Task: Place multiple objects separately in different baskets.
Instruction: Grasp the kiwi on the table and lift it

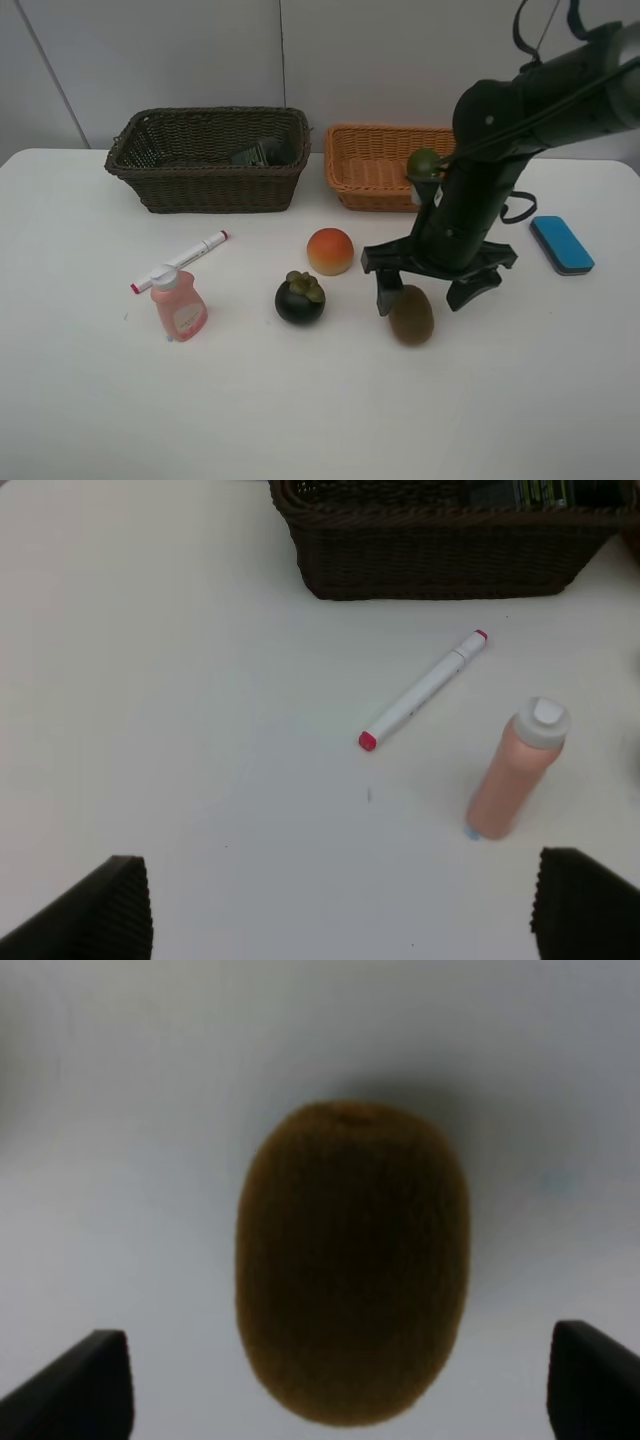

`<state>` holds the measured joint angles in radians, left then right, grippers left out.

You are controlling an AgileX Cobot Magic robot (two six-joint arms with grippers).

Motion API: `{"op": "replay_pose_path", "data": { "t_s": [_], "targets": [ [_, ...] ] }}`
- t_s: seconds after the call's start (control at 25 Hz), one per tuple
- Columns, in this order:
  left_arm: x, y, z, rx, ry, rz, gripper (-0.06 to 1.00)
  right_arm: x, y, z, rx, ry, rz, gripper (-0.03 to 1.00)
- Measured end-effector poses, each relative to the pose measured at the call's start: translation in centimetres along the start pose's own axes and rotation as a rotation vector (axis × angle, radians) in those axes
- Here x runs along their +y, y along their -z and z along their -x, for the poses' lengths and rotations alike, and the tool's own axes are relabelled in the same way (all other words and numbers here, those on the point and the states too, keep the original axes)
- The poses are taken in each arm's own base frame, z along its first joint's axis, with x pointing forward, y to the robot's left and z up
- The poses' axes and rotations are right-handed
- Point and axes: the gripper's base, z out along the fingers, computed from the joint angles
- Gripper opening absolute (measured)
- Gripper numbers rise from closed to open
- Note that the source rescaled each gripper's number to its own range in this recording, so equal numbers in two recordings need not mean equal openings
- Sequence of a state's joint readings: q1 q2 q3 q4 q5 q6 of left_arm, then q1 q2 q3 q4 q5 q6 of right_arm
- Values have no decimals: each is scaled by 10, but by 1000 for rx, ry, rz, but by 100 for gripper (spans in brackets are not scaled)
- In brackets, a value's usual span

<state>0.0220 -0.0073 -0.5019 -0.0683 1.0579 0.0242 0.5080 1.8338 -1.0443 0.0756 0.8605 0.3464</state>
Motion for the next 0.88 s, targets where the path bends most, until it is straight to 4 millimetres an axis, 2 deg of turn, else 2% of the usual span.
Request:
{"op": "replay_pose_path", "data": {
  "t_s": [0.4,0.88],
  "targets": [
    [0,0,0,0,0,0,99,4,-20,1,43,-1,-9,100],
    [0,0,0,0,0,0,99,4,-31,3,54,-2,-16,100]
  ]
}}
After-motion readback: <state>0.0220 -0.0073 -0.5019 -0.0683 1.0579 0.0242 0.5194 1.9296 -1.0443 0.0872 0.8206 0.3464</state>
